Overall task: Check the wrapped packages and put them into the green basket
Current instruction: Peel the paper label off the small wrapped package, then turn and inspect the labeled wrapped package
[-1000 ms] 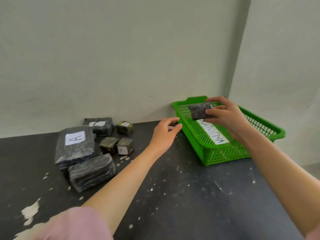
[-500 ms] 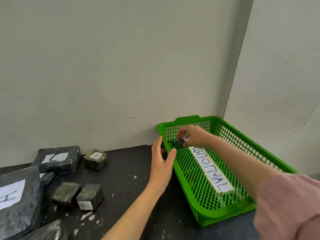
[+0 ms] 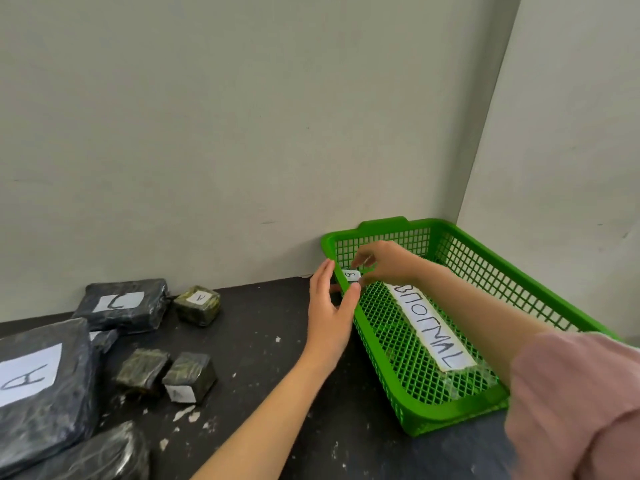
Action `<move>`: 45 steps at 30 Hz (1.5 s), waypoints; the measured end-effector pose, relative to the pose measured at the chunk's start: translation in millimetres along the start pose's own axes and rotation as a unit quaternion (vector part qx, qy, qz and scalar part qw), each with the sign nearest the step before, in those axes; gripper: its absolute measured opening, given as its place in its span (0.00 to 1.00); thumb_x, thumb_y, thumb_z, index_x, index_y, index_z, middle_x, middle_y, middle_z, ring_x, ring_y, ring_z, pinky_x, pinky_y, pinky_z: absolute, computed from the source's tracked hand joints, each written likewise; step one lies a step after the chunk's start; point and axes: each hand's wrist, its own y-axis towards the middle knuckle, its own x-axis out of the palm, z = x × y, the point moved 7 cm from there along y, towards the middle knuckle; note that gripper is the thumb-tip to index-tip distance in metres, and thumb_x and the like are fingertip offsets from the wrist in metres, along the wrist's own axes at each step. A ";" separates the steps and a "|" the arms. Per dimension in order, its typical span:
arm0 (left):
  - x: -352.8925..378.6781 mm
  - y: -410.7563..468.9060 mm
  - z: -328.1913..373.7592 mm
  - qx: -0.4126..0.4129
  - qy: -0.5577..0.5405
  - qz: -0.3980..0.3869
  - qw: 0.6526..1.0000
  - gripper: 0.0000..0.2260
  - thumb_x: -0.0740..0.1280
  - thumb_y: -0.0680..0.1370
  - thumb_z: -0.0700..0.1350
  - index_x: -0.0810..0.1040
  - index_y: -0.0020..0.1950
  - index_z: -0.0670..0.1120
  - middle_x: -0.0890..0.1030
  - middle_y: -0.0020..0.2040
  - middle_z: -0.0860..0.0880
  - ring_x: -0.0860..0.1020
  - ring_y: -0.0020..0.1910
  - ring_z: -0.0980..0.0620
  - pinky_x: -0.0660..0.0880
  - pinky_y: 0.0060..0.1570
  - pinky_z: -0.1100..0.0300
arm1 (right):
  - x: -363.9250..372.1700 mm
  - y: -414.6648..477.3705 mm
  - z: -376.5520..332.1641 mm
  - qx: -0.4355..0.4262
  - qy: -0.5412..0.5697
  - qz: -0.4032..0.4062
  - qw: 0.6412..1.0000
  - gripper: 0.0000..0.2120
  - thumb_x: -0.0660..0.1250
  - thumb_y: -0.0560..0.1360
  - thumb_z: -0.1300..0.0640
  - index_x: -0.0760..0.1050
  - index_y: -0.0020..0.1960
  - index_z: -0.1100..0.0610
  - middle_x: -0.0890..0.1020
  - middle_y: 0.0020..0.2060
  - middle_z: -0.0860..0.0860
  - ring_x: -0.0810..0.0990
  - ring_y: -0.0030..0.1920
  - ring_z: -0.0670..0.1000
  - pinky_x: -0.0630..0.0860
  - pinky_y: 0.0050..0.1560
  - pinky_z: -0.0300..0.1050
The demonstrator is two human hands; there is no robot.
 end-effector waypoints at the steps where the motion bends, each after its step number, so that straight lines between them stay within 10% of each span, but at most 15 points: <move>1: -0.8 -1.0 1.7 0.000 0.006 0.000 1.000 0.24 0.63 0.79 0.47 0.61 0.74 0.50 0.61 0.72 0.56 0.66 0.68 0.54 0.67 0.66 0.57 | -9.3 -6.0 -4.0 -0.002 0.005 0.014 1.000 0.14 0.70 0.72 0.58 0.75 0.57 0.57 0.79 0.56 0.51 0.77 0.57 0.51 0.72 0.60 0.42; 9: -25.6 -11.6 15.4 -0.136 0.032 -0.113 0.984 0.24 0.61 0.79 0.55 0.63 0.73 0.49 0.68 0.71 0.52 0.72 0.63 0.54 0.68 0.64 0.55 | -60.9 -79.8 -52.7 -0.011 0.055 0.203 0.978 0.10 0.65 0.77 0.57 0.76 0.56 0.59 0.81 0.50 0.52 0.79 0.50 0.51 0.75 0.55 0.44; 14: -122.4 -62.3 65.1 0.001 0.186 -0.029 0.982 0.11 0.63 0.79 0.48 0.78 0.59 0.47 0.81 0.56 0.48 0.78 0.54 0.52 0.72 0.56 0.59 | -36.1 -125.7 -124.2 -0.069 0.152 0.331 0.929 0.07 0.67 0.75 0.59 0.79 0.51 0.60 0.82 0.43 0.51 0.78 0.45 0.48 0.69 0.45 0.31; 19: -233.2 -160.6 96.8 0.148 0.319 0.147 0.924 0.08 0.64 0.78 0.44 0.81 0.52 0.45 0.81 0.45 0.53 0.78 0.42 0.58 0.72 0.43 0.75 | 67.1 -133.0 -214.4 -0.128 0.234 0.248 0.931 0.06 0.68 0.74 0.58 0.79 0.49 0.59 0.83 0.43 0.52 0.79 0.43 0.48 0.72 0.47 0.36; 24: -301.9 -241.9 62.2 0.129 0.389 0.212 0.887 0.04 0.65 0.78 0.44 0.79 0.48 0.47 0.79 0.43 0.56 0.77 0.39 0.60 0.76 0.38 0.63 | 156.4 -131.4 -264.5 -0.076 0.275 0.146 0.947 0.15 0.62 0.78 0.47 0.73 0.61 0.53 0.76 0.56 0.50 0.75 0.57 0.49 0.70 0.55 0.41; 32: -325.4 -250.0 7.6 -0.082 0.241 0.153 0.955 0.21 0.67 0.75 0.54 0.73 0.66 0.48 0.77 0.57 0.53 0.76 0.53 0.59 0.70 0.49 0.70 | 187.1 -136.1 -278.3 0.021 0.251 0.054 0.966 0.30 0.59 0.76 0.38 0.59 0.73 0.50 0.70 0.68 0.54 0.64 0.70 0.56 0.62 0.67 0.53; 40: -268.9 -228.7 -6.3 -0.145 0.222 0.024 0.964 0.25 0.59 0.78 0.59 0.57 0.74 0.60 0.71 0.70 0.56 0.65 0.71 0.53 0.58 0.73 0.51 | 173.2 -157.0 -248.0 0.045 0.439 0.160 0.883 0.24 0.65 0.77 0.54 0.62 0.70 0.51 0.74 0.64 0.51 0.73 0.56 0.46 0.71 0.55 0.39; 45: -241.4 -219.7 4.3 -0.144 0.033 0.011 0.989 0.25 0.63 0.78 0.52 0.59 0.73 0.62 0.74 0.67 0.56 0.69 0.67 0.58 0.57 0.61 0.62 | 168.6 -167.3 -229.4 0.102 0.493 0.234 0.832 0.31 0.71 0.71 0.49 0.62 0.69 0.52 0.73 0.64 0.51 0.73 0.61 0.50 0.72 0.61 0.45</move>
